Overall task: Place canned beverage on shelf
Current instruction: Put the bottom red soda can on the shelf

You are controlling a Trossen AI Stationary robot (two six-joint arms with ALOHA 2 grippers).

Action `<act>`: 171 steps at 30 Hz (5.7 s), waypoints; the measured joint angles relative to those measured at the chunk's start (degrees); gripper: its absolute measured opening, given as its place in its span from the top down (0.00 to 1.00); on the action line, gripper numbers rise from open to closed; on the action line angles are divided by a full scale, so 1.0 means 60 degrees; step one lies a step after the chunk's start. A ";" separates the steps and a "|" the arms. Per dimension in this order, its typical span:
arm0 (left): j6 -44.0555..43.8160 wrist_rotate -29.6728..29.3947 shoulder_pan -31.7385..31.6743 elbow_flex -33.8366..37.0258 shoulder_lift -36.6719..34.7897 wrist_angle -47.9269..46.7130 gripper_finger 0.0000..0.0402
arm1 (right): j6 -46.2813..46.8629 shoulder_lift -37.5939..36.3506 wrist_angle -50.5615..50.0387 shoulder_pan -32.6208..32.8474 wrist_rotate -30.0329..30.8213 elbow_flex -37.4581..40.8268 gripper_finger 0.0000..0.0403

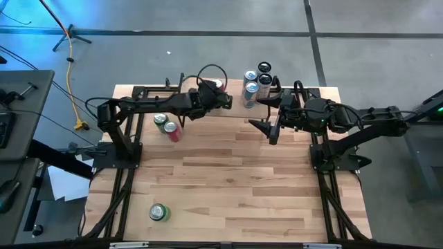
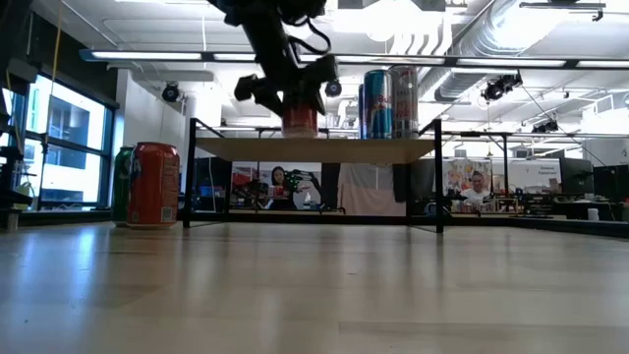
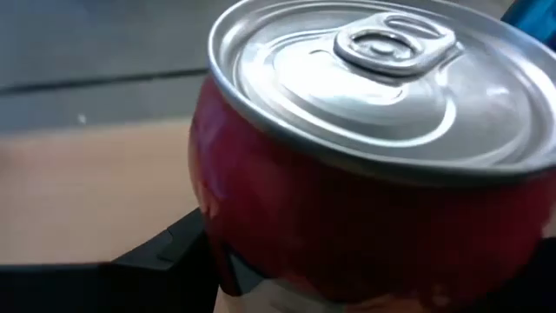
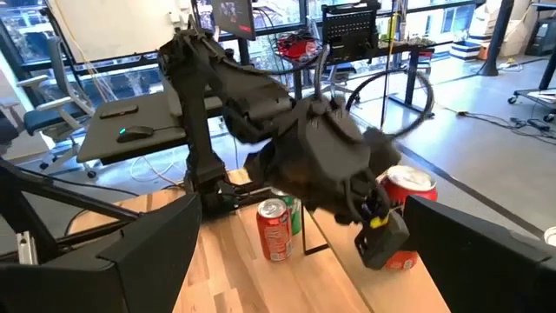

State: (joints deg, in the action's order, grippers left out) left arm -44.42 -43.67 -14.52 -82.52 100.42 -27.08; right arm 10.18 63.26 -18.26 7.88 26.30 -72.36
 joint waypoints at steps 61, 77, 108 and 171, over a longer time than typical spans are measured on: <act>0.5601 0.3345 -0.1182 0.0372 0.1039 0.4712 0.28 | 0.0568 0.0000 -0.0066 0.0004 -0.0057 0.0000 0.04; 0.4941 0.3419 -0.1379 0.0372 0.1039 0.4709 0.27 | 0.0727 0.0015 -0.0076 0.0007 -0.0173 0.0000 0.04; 0.5701 0.4374 -0.1502 0.0335 0.1010 0.4731 0.17 | 0.0727 0.0015 -0.0076 0.0005 -0.0199 0.0000 0.04; 0.6393 0.4881 -0.1160 0.1668 -0.0967 0.3040 0.98 | 0.0479 0.0018 -0.0426 0.0004 -0.0046 0.0001 0.04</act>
State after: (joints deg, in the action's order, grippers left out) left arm -6.06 -14.38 -21.47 -72.51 94.62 -8.84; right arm 13.06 63.37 -20.82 7.90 26.02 -72.35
